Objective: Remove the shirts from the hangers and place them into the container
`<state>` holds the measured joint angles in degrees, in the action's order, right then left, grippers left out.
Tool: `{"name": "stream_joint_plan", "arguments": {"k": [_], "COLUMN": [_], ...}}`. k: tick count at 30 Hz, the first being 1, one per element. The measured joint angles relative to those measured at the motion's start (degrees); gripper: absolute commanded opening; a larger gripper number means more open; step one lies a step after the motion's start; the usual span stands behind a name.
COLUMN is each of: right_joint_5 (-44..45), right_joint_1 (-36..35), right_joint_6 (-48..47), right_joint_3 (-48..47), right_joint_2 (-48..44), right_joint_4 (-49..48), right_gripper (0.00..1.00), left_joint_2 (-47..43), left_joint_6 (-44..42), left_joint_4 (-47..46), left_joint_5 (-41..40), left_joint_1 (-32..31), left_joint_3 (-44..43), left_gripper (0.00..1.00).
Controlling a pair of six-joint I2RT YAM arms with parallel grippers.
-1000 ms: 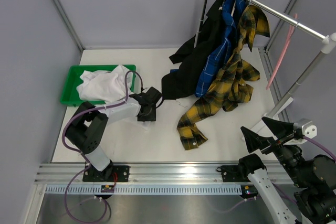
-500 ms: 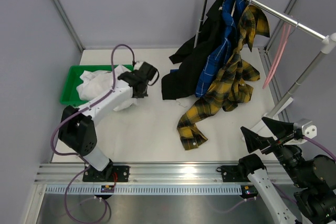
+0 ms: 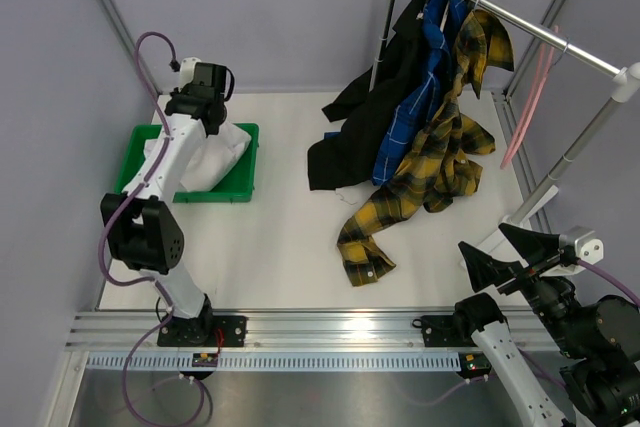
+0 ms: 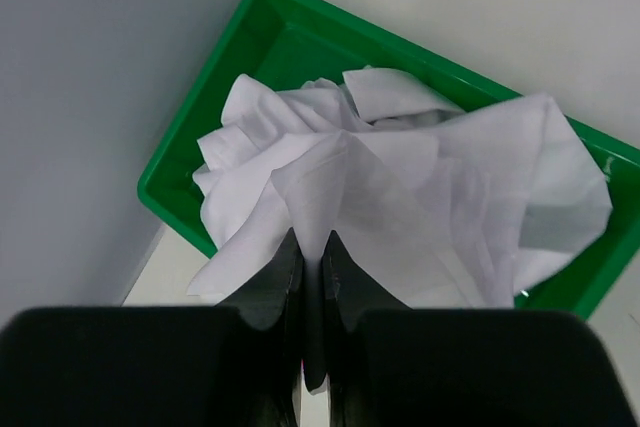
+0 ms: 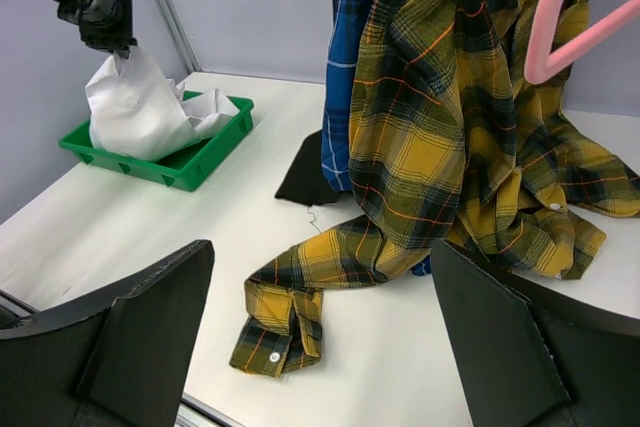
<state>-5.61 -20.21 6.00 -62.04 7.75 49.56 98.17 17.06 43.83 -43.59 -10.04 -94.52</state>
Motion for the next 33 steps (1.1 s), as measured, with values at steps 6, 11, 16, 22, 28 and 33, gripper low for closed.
{"name": "stream_joint_plan", "arguments": {"k": [6, 11, 16, 22, 28, 33], "right_joint_5": [-0.1, -0.1, -0.1, -0.1, -0.1, -0.1], "right_joint_1": [0.0, 0.0, 0.0, 0.0, 0.0, 0.0], "right_joint_6": [0.0, 0.0, -0.3, -0.3, -0.3, -0.3], "right_joint_3": [0.0, 0.0, -0.2, -0.5, -0.7, -1.7], "right_joint_2": [0.4, 1.4, 3.1, 4.4, 4.7, 5.2], "right_joint_4": [0.0, 0.0, 0.0, 0.0, 0.0, 0.0], "right_gripper": [0.99, 0.99, 0.99, 0.99, 0.99, 1.00], "left_joint_2": [6.6, 14.9, 22.1, 24.0, 24.0, 23.8], "left_joint_6": [1.1, 3.8, 5.9, 6.6, 4.8, 4.2], "left_joint_4": [-4.7, -6.8, -8.0, -8.9, -10.6, -11.6], "left_joint_5": [4.3, 9.4, 13.9, 17.6, 20.5, 22.7], "left_joint_1": [6.8, 9.9, 11.2, 13.5, 14.3, 14.3], "left_joint_3": [0.0, 0.1, 0.4, 0.2, 0.1, -0.3], "left_gripper": [0.18, 0.21, 0.27, 0.39, 0.68, 0.89]}}
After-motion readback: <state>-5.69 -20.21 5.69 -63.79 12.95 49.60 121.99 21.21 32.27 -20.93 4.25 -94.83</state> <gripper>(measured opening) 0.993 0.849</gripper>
